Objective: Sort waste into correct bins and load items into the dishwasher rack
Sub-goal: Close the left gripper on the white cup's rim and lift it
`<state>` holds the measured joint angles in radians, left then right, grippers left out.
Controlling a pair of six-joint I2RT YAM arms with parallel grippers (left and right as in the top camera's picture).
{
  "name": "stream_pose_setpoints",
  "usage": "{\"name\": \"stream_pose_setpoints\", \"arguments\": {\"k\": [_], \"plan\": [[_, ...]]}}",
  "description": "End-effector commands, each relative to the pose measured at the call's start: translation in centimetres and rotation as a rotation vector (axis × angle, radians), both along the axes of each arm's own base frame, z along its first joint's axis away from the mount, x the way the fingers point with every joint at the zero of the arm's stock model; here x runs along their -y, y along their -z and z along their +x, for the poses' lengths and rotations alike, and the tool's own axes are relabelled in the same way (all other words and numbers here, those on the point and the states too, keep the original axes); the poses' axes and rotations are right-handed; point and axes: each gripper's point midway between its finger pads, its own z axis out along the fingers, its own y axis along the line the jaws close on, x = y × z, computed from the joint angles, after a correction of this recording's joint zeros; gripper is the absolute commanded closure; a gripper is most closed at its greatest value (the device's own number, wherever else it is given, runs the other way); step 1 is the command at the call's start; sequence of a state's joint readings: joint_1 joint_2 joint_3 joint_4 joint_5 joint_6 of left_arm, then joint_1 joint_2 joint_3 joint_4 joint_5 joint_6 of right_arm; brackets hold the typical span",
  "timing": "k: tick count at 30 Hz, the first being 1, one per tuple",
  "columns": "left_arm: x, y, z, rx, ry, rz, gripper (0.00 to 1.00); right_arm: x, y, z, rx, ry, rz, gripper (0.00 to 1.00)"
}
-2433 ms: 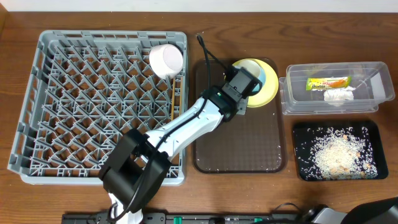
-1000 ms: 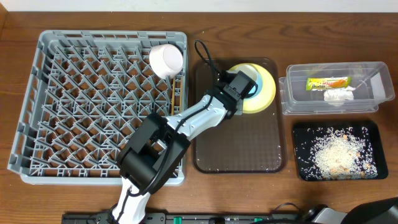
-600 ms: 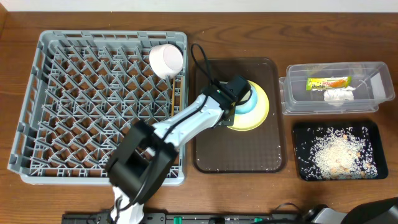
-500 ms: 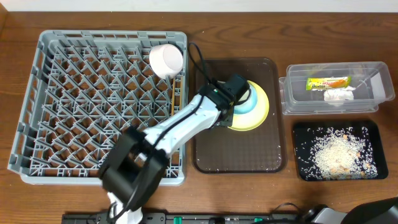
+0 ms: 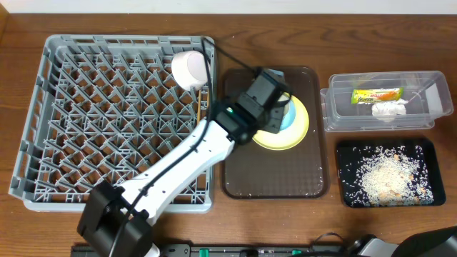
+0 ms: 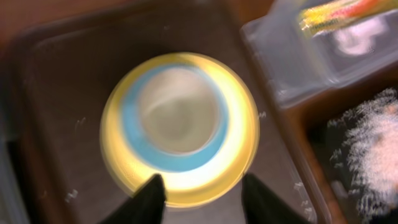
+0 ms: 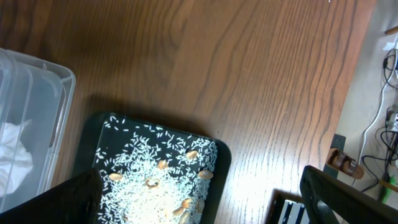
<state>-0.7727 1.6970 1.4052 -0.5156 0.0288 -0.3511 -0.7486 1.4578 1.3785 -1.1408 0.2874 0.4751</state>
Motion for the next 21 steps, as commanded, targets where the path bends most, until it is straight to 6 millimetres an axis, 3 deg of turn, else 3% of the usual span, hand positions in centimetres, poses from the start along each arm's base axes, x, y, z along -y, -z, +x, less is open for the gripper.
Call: {"name": "stream_pose_setpoints", "arguments": {"k": [1, 5, 10, 16, 21], "plan": [[2.9, 0.3, -0.6, 0.064, 0.146, 0.01, 0.65, 0.2, -0.2, -0.3, 0.005, 0.025, -0.011, 0.01], [4.9, 0.9, 0.9, 0.167, 0.188, 0.024, 0.64, 0.2, -0.2, -0.3, 0.005, 0.024, -0.01, 0.01], [4.5, 3.4, 3.0, 0.204, 0.119, 0.097, 0.64, 0.2, -0.2, -0.3, 0.005, 0.024, -0.01, 0.01], [4.7, 6.9, 3.0, 0.154, 0.128, 0.144, 0.64, 0.2, -0.2, -0.3, 0.005, 0.024, -0.01, 0.01], [4.5, 8.0, 3.1, 0.14, 0.126, 0.164, 0.64, 0.2, -0.2, -0.3, 0.005, 0.025, -0.011, 0.01]]}}
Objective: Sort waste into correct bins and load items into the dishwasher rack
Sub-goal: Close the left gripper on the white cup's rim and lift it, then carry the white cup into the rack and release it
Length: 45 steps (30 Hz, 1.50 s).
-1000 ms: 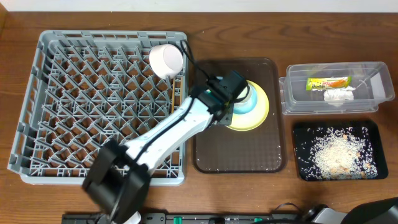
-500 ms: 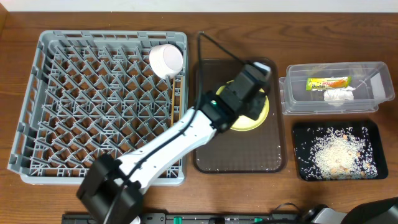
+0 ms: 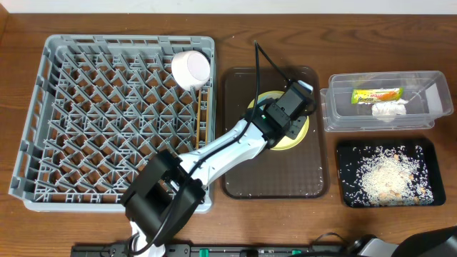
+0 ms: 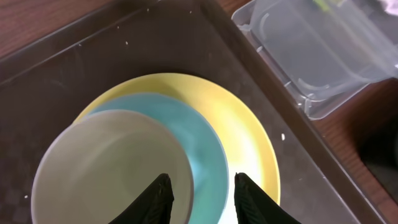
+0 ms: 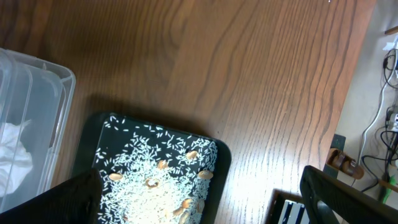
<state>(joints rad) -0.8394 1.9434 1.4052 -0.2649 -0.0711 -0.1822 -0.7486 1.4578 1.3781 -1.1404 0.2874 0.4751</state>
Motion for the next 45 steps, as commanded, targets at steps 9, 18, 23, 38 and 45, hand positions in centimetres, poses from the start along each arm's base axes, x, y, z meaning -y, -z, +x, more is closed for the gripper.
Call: {"name": "stream_pose_setpoints", "arguments": {"k": [9, 18, 23, 38, 45], "plan": [[-0.6, 0.8, 0.3, 0.004, -0.009, 0.04, 0.64, 0.2, -0.2, -0.3, 0.005, 0.024, -0.01, 0.01], [-0.7, 3.1, 0.2, -0.027, -0.009, 0.076, 0.64, 0.2, -0.2, -0.3, 0.005, 0.025, -0.011, 0.01], [-1.4, 1.9, 1.4, 0.043, -0.061, 0.095, 0.72, 0.2, -0.2, -0.3, 0.005, 0.025, -0.011, 0.01], [-3.7, -9.1, 1.5, 0.181, -0.125, -0.033, 0.94, 0.2, -0.2, -0.3, 0.005, 0.025, -0.011, 0.01], [-8.0, -17.4, 0.3, -0.046, -0.142, -0.462, 0.94, 0.2, -0.2, -0.3, 0.005, 0.025, -0.011, 0.01]]}}
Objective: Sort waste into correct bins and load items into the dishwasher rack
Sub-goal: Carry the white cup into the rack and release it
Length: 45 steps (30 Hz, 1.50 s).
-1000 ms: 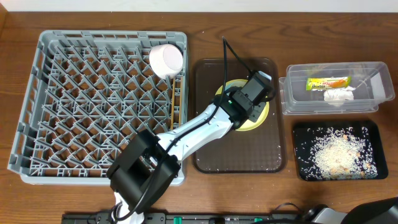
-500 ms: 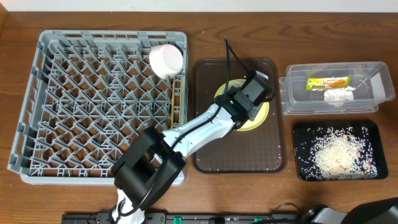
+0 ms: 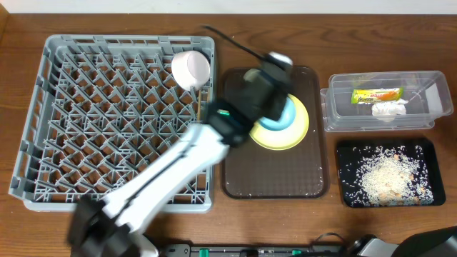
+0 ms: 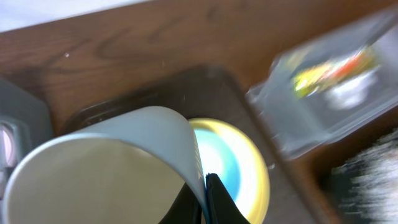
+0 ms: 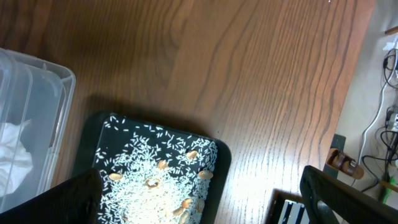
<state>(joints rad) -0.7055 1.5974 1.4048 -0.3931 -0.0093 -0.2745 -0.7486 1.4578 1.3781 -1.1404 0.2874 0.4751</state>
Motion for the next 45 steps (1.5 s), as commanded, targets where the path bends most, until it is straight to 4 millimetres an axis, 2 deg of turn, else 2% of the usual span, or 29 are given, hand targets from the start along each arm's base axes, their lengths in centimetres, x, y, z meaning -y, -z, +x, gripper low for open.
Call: {"name": "stream_pose_setpoints", "arguments": {"k": [1, 4, 8, 11, 15, 19, 21, 27, 33, 42, 45], "plan": [[-2.0, -4.1, -0.5, -0.161, 0.055, -0.317, 0.94, 0.2, -0.2, -0.3, 0.005, 0.025, -0.011, 0.01], [-5.1, -5.4, 0.3, -0.319, 0.091, -0.532, 0.94, 0.2, -0.2, -0.3, 0.005, 0.024, -0.01, 0.01], [-9.3, -4.7, 1.6, -0.491, 0.178, -0.732, 0.94, 0.2, -0.2, -0.3, 0.005, 0.025, -0.011, 0.01], [-11.1, -3.3, 2.2, -0.619, 0.245, -0.861, 0.94, 0.2, -0.2, -0.3, 0.005, 0.025, -0.011, 0.01], [-13.1, -0.1, 3.3, -0.78, 0.286, -1.012, 0.94, 0.2, -0.2, -0.3, 0.005, 0.025, -0.011, 0.01], [-14.6, 2.9, 4.5, -0.855, 0.249, -1.077, 0.94, 0.2, -0.2, -0.3, 0.005, 0.025, -0.011, 0.01], [-15.3, 3.7, 5.0, -0.864, 0.224, -1.089, 0.94, 0.2, -0.2, -0.3, 0.005, 0.025, -0.011, 0.01], [-16.2, 5.2, 5.1, -0.845, 0.184, -1.073, 0.94, 0.2, -0.2, -0.3, 0.005, 0.025, -0.011, 0.01], [-16.4, 8.7, 4.3, -0.9, 0.075, -1.036, 0.94, 0.2, -0.2, -0.3, 0.005, 0.024, -0.01, 0.01], [-16.9, 9.9, 3.7, -0.923, 0.044, -1.041, 0.94, 0.2, -0.2, -0.3, 0.005, 0.025, -0.011, 0.01], [-17.2, 11.0, 4.0, -0.881, 0.015, -0.979, 0.89, 0.2, -0.2, -0.3, 0.005, 0.025, -0.011, 0.01]]}}
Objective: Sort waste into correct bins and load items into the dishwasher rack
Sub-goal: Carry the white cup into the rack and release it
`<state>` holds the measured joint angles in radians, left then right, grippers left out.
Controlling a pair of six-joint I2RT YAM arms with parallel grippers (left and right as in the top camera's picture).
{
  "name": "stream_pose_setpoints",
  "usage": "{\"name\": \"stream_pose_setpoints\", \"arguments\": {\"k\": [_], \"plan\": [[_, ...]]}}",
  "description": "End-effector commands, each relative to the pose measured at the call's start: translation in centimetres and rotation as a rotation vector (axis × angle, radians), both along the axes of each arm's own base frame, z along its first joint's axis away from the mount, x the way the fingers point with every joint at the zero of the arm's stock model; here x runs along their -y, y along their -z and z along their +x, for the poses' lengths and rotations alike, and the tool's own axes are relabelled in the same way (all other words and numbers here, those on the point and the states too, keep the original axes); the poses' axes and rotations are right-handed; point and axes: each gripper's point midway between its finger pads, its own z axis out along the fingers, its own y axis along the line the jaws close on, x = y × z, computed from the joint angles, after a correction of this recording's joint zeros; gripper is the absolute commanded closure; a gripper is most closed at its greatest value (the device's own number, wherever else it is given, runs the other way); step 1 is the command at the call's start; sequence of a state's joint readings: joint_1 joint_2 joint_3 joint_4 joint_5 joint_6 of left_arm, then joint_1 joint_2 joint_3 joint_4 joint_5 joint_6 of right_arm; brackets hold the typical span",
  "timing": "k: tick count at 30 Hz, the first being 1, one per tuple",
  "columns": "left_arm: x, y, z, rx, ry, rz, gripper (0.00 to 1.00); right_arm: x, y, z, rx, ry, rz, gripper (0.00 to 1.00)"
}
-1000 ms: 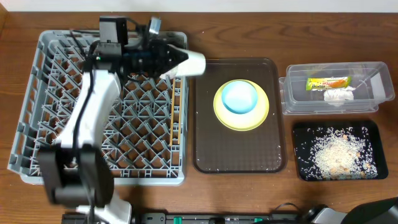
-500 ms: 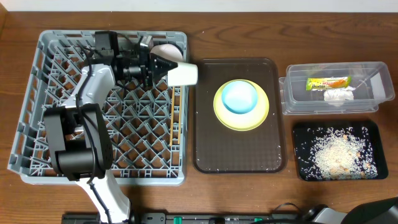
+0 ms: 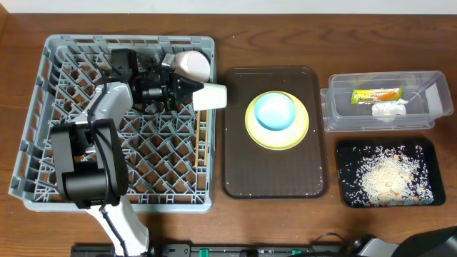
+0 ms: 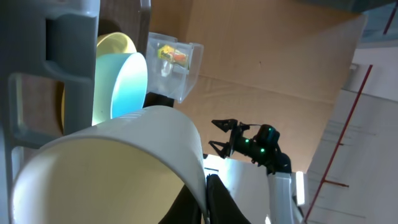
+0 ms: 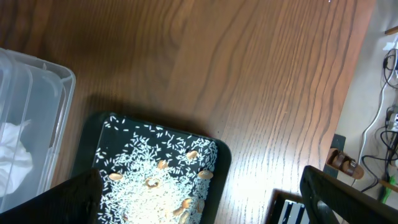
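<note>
My left gripper [image 3: 194, 95] is shut on the rim of a cream cup [image 3: 211, 96], which lies on its side over the right edge of the grey dishwasher rack [image 3: 43, 143]. In the left wrist view the cup [image 4: 112, 168] fills the lower frame, its wall pinched in the left gripper [image 4: 205, 200]. A white cup [image 3: 191, 65] sits in the rack's far right corner. A blue bowl [image 3: 275, 111] rests on a yellow plate [image 3: 300, 132] on the brown tray [image 3: 275, 178]. My right gripper [image 5: 199, 205] stands open over the table.
At the far right, stacked clear bins [image 3: 343, 118] hold a snack wrapper [image 3: 377, 94] and a crumpled tissue [image 3: 389, 109]. A black tray [image 3: 346, 171] in front of them holds scattered rice and nuts [image 5: 155, 180]. My left arm lies across the rack's back rows.
My left gripper, still shut on the cream cup, was above the tray's far left corner and is now over the rack's right edge, with the cup turned sideways. The right arm has not moved.
My left gripper hung open above the cream cup stacked in the blue bowl on the yellow plate. Then its fingers straddled the cup's rim. Then it was shut on the rim with the cup lifted off the bowl, and now the cup is over the rack.
</note>
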<state>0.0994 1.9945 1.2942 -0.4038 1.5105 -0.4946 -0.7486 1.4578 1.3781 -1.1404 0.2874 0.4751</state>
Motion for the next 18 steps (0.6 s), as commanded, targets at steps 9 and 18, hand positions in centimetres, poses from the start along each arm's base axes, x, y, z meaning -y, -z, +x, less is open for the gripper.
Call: {"name": "stream_pose_setpoints", "arguments": {"k": [9, 18], "plan": [[-2.6, 5.4, 1.2, -0.011, -0.12, 0.287, 0.79, 0.2, -0.2, -0.3, 0.005, 0.024, -0.01, 0.01], [-4.9, 4.6, 1.9, 0.003, -0.176, 0.289, 0.36, 0.2, -0.2, -0.3, 0.005, 0.025, -0.011, 0.01]]}}
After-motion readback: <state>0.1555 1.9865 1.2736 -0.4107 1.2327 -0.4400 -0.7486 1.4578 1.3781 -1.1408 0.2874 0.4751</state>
